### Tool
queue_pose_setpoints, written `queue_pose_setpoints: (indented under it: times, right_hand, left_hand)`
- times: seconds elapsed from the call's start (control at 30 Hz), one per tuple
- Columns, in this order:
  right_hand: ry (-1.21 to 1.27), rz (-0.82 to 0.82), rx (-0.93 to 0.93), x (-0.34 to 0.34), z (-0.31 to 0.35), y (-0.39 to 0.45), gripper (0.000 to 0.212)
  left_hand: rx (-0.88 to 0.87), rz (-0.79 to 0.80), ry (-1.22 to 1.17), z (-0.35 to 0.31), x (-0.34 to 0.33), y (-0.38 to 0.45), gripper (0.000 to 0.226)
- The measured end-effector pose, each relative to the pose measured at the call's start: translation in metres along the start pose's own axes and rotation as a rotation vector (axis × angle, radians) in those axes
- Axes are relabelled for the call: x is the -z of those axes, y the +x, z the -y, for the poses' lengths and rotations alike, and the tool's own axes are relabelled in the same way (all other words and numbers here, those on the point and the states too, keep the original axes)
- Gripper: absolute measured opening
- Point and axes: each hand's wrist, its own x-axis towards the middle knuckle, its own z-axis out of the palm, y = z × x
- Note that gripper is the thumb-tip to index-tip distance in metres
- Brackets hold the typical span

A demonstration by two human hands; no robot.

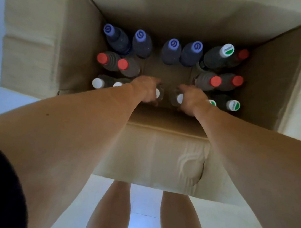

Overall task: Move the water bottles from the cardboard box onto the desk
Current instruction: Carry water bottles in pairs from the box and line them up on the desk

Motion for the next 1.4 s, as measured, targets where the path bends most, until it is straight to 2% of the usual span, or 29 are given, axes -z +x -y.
queue_pose_setpoints:
  times: [0.1, 0.23, 0.33, 0.5, 0.63, 0.73, 0.87, 0.97, 1.13, 1.27, 1.4]
  right_hand:
    - [0.059, -0.075, 0.007, -0.008, -0.002, 0.011, 0.061]
    - [0.259, -0.202, -0.023, -0.002, -0.004, 0.026, 0.058]
    - [0.311, -0.210, -0.030, 0.011, -0.004, 0.042, 0.048]
    - [0.366, -0.184, 0.045, 0.010, -0.006, 0.061, 0.057]
    - [0.438, -0.180, 0.028, -0.006, -0.012, 0.069, 0.062]
    - [0.503, -0.186, 0.000, -0.016, -0.016, 0.074, 0.068]
    - [0.634, -0.247, -0.003, -0.018, -0.018, 0.071, 0.073]
    - [0.750, -0.214, 0.014, -0.005, -0.022, 0.052, 0.075]
    - [1.090, -0.142, -0.011, 0.043, -0.022, -0.002, 0.054]
    - [1.329, -0.005, 0.039, 0.096, -0.007, -0.055, 0.042]
    - [1.431, 0.003, 0.098, 0.154, 0.017, -0.122, 0.045]
  left_hand:
    - [-0.035, -0.009, -0.016, 0.004, -0.008, 0.014, 0.097]
    - [-0.010, -0.162, -0.136, 0.007, -0.005, 0.028, 0.083]
    - [0.075, -0.272, -0.308, 0.012, 0.009, 0.038, 0.067]
    - [0.103, -0.320, -0.411, 0.014, 0.013, 0.056, 0.052]
    - [0.144, -0.298, -0.447, 0.021, 0.001, 0.068, 0.069]
    - [0.167, -0.261, -0.493, 0.023, -0.007, 0.078, 0.072]
    - [0.126, -0.284, -0.722, 0.020, -0.013, 0.077, 0.079]
    - [0.069, -0.282, -0.856, 0.019, -0.007, 0.053, 0.080]
    - [0.012, -0.221, -1.089, 0.015, 0.038, -0.018, 0.048]
    - [-0.043, -0.112, -1.280, -0.002, 0.088, -0.087, 0.045]
    - [-0.084, -0.125, -1.368, -0.028, 0.140, -0.157, 0.030]
